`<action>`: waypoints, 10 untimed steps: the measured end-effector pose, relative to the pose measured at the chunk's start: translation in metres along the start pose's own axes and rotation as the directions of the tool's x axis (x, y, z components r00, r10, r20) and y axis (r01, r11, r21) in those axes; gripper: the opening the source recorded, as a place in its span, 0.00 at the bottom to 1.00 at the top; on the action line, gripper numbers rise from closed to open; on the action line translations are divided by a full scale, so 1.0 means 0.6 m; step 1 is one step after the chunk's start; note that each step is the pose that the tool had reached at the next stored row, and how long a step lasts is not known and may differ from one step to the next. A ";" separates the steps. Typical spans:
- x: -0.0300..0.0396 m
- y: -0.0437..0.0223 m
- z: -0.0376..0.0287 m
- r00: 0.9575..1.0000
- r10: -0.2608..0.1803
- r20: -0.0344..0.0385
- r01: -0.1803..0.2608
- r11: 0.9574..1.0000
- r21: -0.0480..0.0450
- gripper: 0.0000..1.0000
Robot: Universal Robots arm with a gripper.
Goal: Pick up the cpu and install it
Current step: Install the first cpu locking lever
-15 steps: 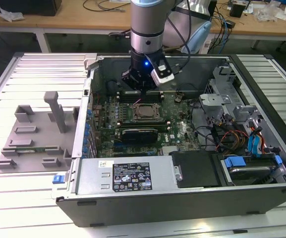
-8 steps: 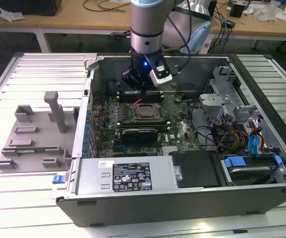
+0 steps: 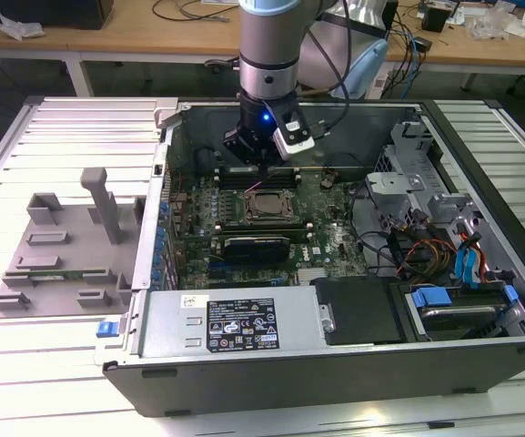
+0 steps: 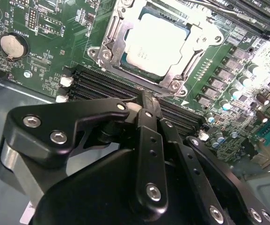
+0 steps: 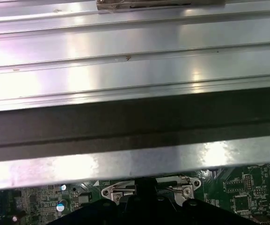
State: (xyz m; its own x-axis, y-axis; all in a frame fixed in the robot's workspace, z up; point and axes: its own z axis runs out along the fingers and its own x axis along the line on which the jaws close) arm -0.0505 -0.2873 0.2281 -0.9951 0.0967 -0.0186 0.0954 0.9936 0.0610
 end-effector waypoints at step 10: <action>-0.003 -0.001 0.013 0.987 0.158 0.010 -0.158 0.988 0.002 0.11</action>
State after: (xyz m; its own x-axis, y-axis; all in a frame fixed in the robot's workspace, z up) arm -0.0484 -0.2877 0.2201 -0.9674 0.2526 -0.0186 0.2511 0.9660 0.0610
